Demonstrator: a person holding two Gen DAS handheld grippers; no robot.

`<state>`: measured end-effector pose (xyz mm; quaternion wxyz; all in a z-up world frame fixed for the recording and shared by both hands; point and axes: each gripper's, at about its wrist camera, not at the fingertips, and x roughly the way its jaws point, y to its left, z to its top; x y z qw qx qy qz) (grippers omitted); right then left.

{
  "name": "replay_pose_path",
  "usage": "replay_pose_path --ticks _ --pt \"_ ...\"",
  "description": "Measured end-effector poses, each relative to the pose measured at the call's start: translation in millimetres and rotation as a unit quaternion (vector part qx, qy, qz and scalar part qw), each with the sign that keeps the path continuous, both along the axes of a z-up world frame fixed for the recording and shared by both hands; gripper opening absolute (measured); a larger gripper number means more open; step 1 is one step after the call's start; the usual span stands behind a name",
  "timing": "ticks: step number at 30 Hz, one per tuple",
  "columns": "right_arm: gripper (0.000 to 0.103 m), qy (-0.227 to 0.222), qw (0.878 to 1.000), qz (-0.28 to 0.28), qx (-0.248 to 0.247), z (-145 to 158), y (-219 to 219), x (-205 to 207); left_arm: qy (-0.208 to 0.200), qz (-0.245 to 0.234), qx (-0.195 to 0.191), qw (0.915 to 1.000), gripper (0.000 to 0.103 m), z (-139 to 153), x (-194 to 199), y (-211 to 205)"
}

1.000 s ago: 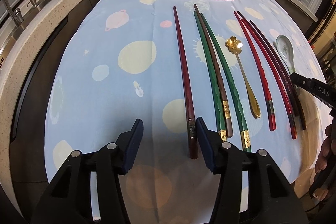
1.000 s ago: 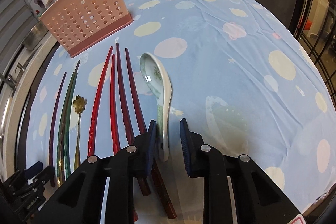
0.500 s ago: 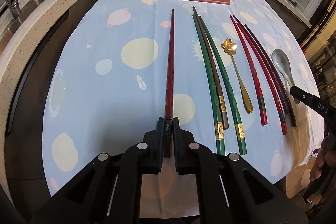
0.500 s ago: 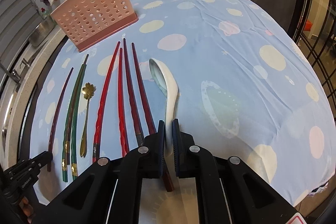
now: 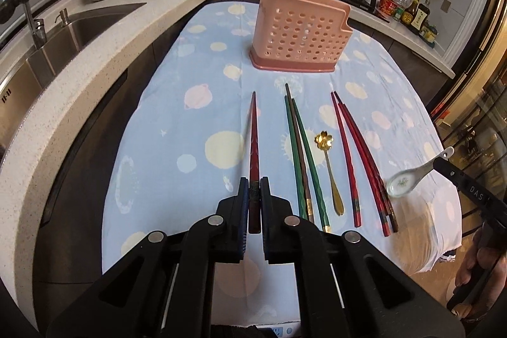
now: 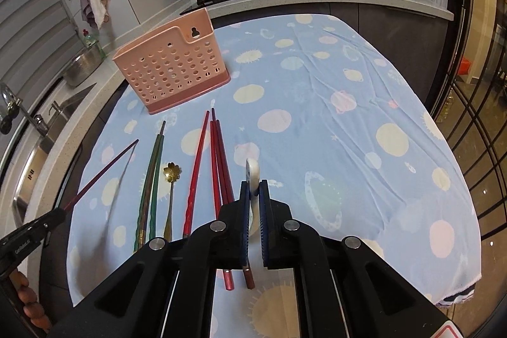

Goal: Organize utensils
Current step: 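Carry the chopstick and spoon into the pink holder while both tools release them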

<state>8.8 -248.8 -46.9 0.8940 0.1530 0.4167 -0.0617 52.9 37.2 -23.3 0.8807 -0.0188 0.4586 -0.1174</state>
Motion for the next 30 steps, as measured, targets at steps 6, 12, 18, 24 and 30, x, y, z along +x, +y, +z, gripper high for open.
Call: replay_pose_path --ticks 6,12,18,24,30 --pt "0.006 -0.016 1.0 0.005 -0.002 11 1 6 -0.024 0.004 0.0 0.9997 0.007 22 11 -1" --pt "0.006 -0.044 0.999 0.013 -0.002 33 0 24 -0.063 0.002 0.002 0.998 0.007 57 27 -6" --pt "0.006 -0.079 0.997 0.027 0.008 60 -1 57 -0.115 0.003 -0.003 0.9934 0.007 103 58 -11" --pt "0.006 -0.117 0.992 0.041 0.0 97 1 99 -0.169 -0.001 -0.015 0.9855 0.007 155 90 -20" --pt "0.006 -0.142 0.989 0.044 -0.023 127 0 149 -0.237 0.0 -0.03 0.9712 0.007 214 111 -28"
